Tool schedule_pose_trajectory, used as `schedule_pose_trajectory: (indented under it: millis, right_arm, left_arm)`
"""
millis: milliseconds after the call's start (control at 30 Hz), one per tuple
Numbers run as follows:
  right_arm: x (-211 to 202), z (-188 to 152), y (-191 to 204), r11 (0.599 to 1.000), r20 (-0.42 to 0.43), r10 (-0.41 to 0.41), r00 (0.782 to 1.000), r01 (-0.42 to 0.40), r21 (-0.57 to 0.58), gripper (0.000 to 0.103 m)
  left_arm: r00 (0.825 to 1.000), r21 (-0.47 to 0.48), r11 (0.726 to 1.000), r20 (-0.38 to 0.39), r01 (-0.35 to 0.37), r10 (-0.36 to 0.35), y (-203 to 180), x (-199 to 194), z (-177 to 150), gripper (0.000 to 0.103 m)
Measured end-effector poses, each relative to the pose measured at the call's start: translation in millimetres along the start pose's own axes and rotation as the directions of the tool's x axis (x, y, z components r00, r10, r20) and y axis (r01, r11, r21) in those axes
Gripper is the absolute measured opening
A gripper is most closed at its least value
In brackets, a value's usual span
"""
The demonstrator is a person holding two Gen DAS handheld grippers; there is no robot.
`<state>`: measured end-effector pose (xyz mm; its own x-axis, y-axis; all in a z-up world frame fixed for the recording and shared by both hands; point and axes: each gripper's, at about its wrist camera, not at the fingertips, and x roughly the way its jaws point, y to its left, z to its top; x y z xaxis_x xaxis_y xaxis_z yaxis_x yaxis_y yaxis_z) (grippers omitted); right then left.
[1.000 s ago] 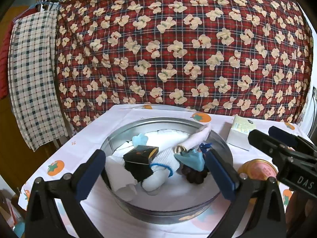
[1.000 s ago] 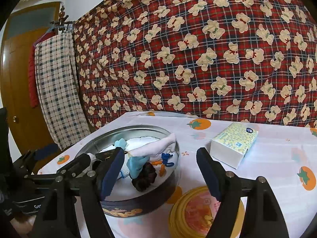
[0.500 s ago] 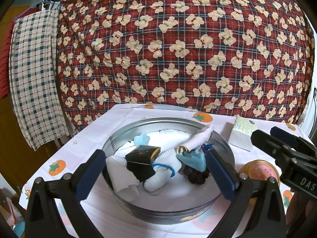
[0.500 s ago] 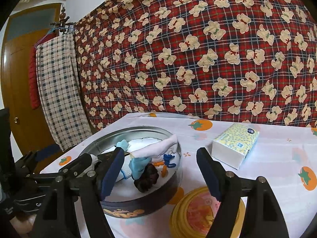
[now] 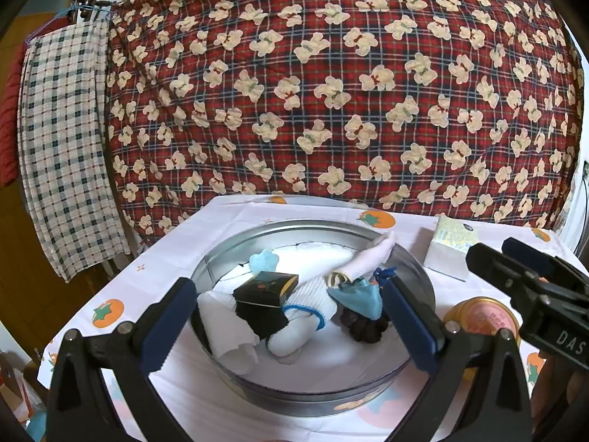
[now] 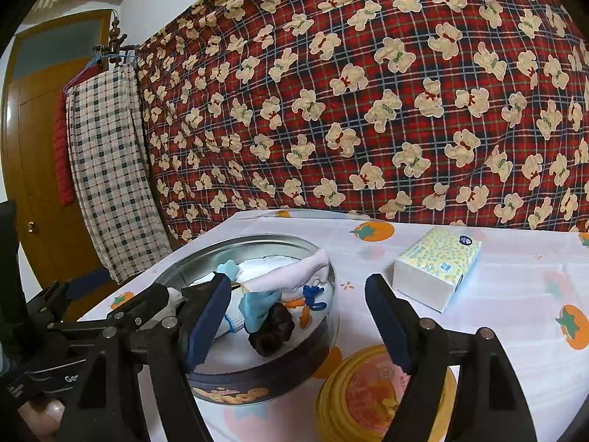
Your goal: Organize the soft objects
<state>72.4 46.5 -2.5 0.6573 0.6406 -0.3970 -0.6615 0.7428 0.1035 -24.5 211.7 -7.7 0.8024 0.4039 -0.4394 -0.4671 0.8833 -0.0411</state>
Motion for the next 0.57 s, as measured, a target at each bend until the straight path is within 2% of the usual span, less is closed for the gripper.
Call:
schedule_pose_trajectory:
  millis: [233, 567]
  right_arm:
    - [-0.7, -0.1, 0.5, 1.000, -0.003, 0.001, 1.000, -0.001, 0.003, 0.077]
    - [-0.8, -0.5, -0.5, 1.000, -0.002, -0.001, 1.000, 0.001, 0.002, 0.077]
  left_arm:
    - [1.000, -0.002, 1.000, -0.019, -0.017, 0.017, -1.3, 4.1, -2.7, 0.102]
    - [0.999, 0.023, 0.999, 0.008, -0.042, 0.042, -2.4, 2.9, -3.9, 0.102]
